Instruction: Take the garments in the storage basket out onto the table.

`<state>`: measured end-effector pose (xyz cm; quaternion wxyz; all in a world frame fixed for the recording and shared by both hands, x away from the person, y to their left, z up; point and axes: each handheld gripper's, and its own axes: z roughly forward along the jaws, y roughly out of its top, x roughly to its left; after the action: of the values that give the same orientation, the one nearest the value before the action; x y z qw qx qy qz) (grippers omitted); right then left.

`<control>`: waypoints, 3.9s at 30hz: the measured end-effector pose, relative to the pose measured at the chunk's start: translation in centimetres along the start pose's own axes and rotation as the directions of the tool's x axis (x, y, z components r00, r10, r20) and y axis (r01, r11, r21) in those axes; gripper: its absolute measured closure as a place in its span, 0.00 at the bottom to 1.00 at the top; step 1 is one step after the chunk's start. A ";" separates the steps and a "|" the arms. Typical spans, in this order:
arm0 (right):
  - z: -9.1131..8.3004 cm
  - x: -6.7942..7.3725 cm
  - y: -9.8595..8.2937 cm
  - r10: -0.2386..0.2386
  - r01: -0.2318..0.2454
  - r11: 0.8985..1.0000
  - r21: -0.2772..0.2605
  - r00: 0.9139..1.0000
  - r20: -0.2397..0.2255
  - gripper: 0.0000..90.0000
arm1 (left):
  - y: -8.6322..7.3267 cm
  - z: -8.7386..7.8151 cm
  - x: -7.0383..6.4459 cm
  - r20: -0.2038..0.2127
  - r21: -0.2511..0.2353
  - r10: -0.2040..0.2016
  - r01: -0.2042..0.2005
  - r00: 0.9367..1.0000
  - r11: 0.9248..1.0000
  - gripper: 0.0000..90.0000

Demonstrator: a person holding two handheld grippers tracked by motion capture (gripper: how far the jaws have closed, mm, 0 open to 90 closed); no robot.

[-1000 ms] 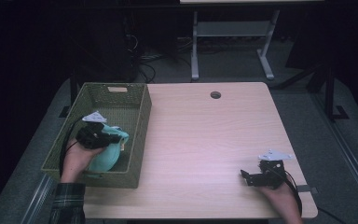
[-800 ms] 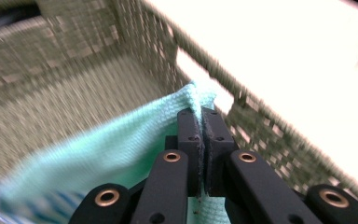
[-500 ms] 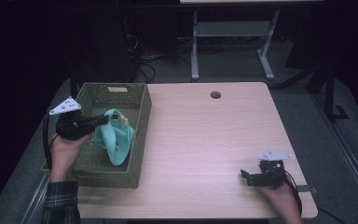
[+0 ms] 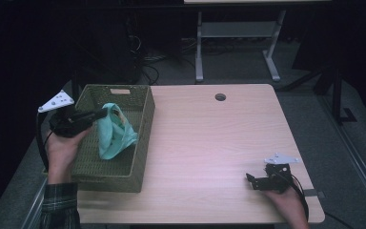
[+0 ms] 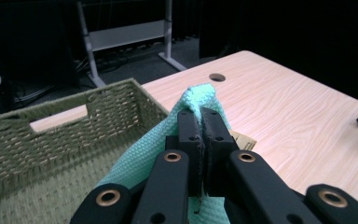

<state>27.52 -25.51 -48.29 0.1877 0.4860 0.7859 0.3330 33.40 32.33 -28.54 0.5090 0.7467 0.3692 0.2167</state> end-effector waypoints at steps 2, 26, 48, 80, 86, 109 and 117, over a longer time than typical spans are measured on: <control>0.0 0.0 0.0 0.000 0.000 1.000 -0.001 1.000 0.001 0.04 | 0.3 0.0 -0.1 0.003 -0.006 0.002 -0.002 1.000 1.000 0.97; 0.0 0.0 0.0 0.004 -0.004 1.000 -0.004 1.000 0.001 0.05 | 6.8 -1.1 -2.0 0.092 -0.107 0.043 -0.033 0.995 0.994 0.98; 0.0 -0.1 0.0 0.003 -0.003 1.000 -0.005 1.000 0.001 0.05 | 9.2 3.7 -7.1 0.303 -0.160 0.064 -0.015 0.951 0.987 0.98; 0.0 -0.1 0.0 0.003 -0.003 1.000 -0.005 1.000 0.001 0.05 | 6.4 10.9 -13.6 0.486 -0.101 0.077 -0.031 0.871 0.994 0.97; 0.0 -0.1 0.0 0.004 -0.004 1.000 -0.005 1.000 0.001 0.05 | 6.2 12.1 -14.9 0.508 -0.086 0.086 -0.049 0.857 0.995 0.97; 0.0 -0.1 0.0 0.003 -0.003 1.000 -0.005 1.000 0.001 0.05 | 4.5 18.4 -18.9 0.575 -0.038 0.088 -0.082 0.813 0.996 0.98; 0.0 -0.1 0.0 0.006 -0.006 1.000 -0.006 1.000 -0.001 0.05 | 2.8 20.2 -20.0 0.588 -0.010 0.076 -0.087 0.805 0.996 0.97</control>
<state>27.52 -25.62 -48.29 0.1877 0.4875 0.7837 0.3360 35.79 4.13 -32.77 0.5820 0.7966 0.1633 -0.0065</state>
